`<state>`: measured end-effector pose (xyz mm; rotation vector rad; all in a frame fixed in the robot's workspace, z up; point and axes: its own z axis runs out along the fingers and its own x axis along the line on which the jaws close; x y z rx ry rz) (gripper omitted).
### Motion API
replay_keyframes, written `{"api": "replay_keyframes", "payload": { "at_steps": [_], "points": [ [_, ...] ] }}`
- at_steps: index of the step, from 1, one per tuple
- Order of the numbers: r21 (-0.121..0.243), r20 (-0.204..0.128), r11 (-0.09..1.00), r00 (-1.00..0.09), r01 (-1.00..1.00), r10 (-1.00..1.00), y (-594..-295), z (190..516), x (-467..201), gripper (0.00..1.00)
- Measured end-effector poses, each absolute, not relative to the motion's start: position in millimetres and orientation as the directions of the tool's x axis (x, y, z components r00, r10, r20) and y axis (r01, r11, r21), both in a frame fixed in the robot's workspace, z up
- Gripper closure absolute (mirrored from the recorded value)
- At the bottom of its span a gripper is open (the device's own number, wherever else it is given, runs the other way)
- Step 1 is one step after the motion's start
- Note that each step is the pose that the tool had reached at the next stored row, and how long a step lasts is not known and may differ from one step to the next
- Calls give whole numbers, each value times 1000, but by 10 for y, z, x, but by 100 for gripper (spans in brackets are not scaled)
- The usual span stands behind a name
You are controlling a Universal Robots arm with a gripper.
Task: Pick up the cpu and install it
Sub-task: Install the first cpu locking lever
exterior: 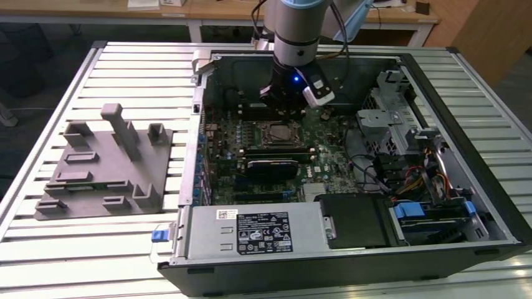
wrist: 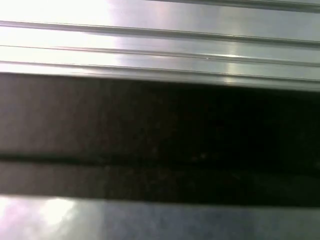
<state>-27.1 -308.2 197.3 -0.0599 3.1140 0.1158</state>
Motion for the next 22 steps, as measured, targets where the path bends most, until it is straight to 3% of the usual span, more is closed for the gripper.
{"api": "replay_keyframes", "payload": {
  "at_steps": [22],
  "points": [
    [63, -26, 997, -999, -40, -38, -3096, 2011, -268, 89]
  ]
}}
